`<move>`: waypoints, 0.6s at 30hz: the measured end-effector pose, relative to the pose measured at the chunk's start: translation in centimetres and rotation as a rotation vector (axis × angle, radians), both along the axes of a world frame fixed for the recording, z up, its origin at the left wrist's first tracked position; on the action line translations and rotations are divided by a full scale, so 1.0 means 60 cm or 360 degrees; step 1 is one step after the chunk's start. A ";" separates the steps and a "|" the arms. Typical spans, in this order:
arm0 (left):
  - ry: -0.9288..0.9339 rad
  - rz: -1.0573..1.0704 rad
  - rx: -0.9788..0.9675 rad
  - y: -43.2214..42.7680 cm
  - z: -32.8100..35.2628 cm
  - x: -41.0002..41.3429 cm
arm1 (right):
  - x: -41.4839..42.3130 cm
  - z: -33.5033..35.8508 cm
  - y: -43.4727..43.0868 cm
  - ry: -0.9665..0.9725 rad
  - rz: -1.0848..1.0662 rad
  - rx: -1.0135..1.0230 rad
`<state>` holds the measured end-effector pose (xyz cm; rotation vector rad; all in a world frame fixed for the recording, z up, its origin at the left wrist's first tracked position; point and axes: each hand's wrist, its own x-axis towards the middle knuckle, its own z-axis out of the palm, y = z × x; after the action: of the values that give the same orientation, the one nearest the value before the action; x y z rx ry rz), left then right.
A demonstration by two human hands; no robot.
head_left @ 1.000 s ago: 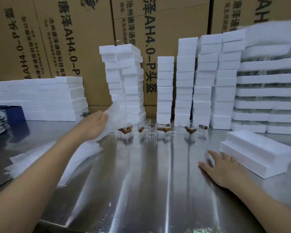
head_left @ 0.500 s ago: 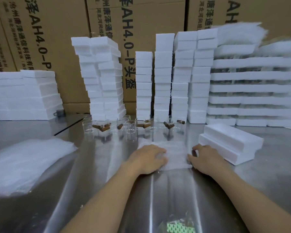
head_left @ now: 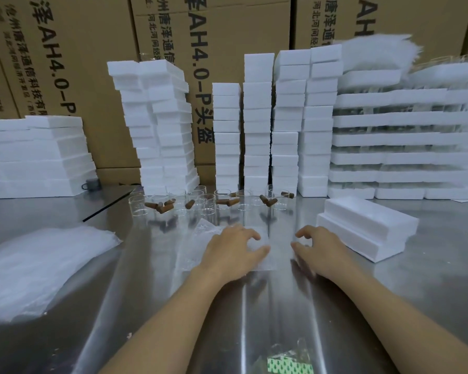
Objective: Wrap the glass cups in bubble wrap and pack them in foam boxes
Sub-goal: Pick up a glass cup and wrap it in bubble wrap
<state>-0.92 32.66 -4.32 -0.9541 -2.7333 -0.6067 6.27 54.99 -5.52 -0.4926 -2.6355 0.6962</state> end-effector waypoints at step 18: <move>0.0052 0.0134 -0.0010 -0.005 -0.006 -0.006 | 0.053 0.035 0.125 0.0215 -0.0896 0.0420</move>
<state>-1.31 32.38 -4.71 -0.8376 -2.7321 -0.5629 9.43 62.50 -3.40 -1.0064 -2.2497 0.1934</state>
